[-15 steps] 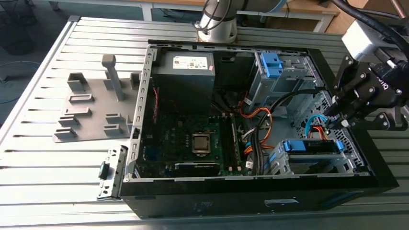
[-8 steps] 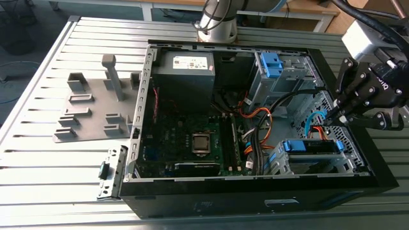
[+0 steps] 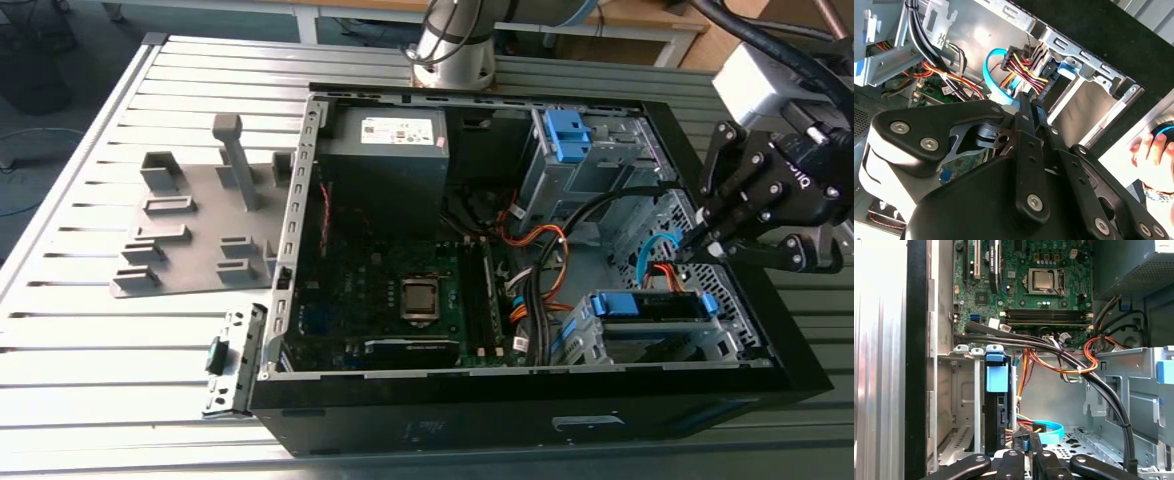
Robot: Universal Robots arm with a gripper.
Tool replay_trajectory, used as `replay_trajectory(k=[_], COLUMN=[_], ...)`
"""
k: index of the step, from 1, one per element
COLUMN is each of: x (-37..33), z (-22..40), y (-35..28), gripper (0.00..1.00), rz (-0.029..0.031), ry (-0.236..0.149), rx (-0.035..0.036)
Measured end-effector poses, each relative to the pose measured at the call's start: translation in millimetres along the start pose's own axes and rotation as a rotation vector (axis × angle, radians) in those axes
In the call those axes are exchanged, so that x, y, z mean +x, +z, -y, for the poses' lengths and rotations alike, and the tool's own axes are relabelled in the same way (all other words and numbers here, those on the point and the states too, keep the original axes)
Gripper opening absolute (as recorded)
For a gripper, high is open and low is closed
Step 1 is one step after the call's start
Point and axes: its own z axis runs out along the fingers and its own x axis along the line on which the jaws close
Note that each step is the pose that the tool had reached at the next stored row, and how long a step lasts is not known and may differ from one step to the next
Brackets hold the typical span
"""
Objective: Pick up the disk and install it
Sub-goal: 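Insert the second disk wire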
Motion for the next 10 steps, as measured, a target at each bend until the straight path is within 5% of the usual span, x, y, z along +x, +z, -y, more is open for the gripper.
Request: replay_trajectory(k=[10], x=[12.0], z=[-3.3], y=[14.3], gripper=[0.16], rz=[0.0012], ry=[-0.001], rx=[0.0000])
